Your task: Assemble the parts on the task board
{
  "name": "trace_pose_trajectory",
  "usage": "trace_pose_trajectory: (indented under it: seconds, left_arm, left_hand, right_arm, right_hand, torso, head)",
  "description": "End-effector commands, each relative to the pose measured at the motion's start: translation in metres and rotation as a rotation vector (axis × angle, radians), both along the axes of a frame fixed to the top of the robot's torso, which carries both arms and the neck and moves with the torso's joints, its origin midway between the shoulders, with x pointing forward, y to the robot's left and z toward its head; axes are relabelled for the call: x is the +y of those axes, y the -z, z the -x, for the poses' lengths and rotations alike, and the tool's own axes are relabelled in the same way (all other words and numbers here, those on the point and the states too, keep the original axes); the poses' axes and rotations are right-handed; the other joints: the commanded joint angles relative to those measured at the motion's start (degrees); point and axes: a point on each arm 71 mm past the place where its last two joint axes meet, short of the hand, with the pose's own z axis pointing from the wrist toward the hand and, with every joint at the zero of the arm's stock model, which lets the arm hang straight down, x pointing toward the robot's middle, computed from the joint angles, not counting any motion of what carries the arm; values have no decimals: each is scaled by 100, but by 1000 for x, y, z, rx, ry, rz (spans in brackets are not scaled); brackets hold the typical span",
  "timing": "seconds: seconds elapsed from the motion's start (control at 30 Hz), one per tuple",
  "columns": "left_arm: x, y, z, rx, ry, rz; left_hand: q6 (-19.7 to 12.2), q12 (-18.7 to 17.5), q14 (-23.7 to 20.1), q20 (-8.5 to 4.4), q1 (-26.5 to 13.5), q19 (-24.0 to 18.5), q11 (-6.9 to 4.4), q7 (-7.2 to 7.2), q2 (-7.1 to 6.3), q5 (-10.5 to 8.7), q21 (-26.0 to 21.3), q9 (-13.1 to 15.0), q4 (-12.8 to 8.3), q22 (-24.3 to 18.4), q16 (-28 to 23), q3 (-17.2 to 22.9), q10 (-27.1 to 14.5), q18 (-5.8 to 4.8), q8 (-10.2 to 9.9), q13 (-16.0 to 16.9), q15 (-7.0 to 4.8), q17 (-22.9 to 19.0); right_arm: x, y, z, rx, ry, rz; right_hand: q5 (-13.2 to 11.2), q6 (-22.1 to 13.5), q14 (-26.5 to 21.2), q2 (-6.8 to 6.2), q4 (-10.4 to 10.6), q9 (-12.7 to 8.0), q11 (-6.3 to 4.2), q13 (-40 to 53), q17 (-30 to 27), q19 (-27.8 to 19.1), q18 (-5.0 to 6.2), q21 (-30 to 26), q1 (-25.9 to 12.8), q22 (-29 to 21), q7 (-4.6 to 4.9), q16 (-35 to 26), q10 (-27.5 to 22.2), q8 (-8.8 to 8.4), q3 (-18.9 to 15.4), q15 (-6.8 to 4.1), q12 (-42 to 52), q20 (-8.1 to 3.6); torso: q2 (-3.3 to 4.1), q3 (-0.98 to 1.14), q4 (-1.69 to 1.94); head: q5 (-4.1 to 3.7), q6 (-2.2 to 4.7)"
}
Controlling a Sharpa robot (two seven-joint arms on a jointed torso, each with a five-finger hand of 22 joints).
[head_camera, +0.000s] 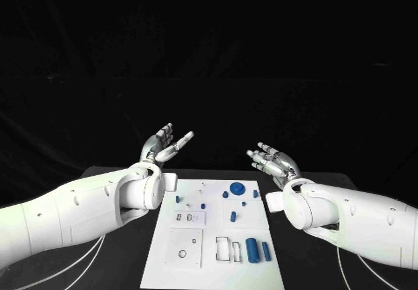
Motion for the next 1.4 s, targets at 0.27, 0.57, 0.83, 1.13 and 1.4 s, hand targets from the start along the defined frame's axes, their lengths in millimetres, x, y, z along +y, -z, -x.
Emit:
trace_pose_trajectory:
  seconds: [0.27,0.57,0.83,1.13,1.4]
  left_arm:
    - [-5,-3,-1,-18,63,53]
    - [16,-12,9,-51,81,11]
    - [15,-21,20,-60,130,3]
    - [17,-33,35,-58,170,18]
    - [15,-42,48,-52,208,34]
  left_hand:
    - [798,200,1069,133,634,763,304,633,262,9,269,205,72,132,340,271,958,262,262,109,252,226]
    - [3704,953,4275,32,1220,3470,217,631,654,-18,1346,906,-101,565,1500,834,4380,661,1363,330,-132,871]
    - [4107,881,4798,-167,1350,3912,52,480,563,-16,1596,932,-191,636,1677,1128,4985,656,1483,267,-323,1073]
    - [4170,756,4949,-231,1326,4050,30,472,472,-17,1711,920,-215,677,1728,1257,5114,656,1461,255,-368,1163]
    - [4163,632,4931,-292,1275,4237,44,493,411,-18,1895,901,-248,761,1702,1323,5141,650,1412,255,-369,1211]
  right_arm:
    - [12,0,-5,63,-252,-42]
    - [2,-26,-19,-367,-356,640]
    - [4,-35,-24,-430,-400,823]
    - [12,-43,-27,-512,-450,1051]
    - [20,-43,-30,-557,-468,1215]
  right_hand:
    - [-178,3160,3242,-220,-909,624,-288,217,502,2494,551,973,1044,442,803,962,3620,1041,601,-404,712,18]
    - [-191,3787,4004,-439,-1084,665,-489,169,553,3029,646,1338,974,565,626,1149,4367,1135,1008,-645,524,-114]
    - [-178,4131,4761,-537,-1148,709,-667,184,736,3482,644,1850,929,831,473,1393,4900,1211,996,-903,403,-370]
    - [-62,4443,6244,-588,-1199,806,-939,213,1353,4303,651,3071,919,1555,277,2147,5438,1272,654,-1353,298,-846]
    - [159,4456,7076,-737,-1118,885,-1043,241,2728,4808,626,4237,717,2360,207,3938,5482,1151,742,-1489,145,-1034]
  torso:
    - [1,-1,0]
    - [297,-39,38]
    - [451,-44,84]
    - [677,-59,123]
    - [840,-76,181]
  head:
    - [0,0]
    - [-174,-41]
    - [-225,-53]
    - [-248,-15]
    - [-288,6]
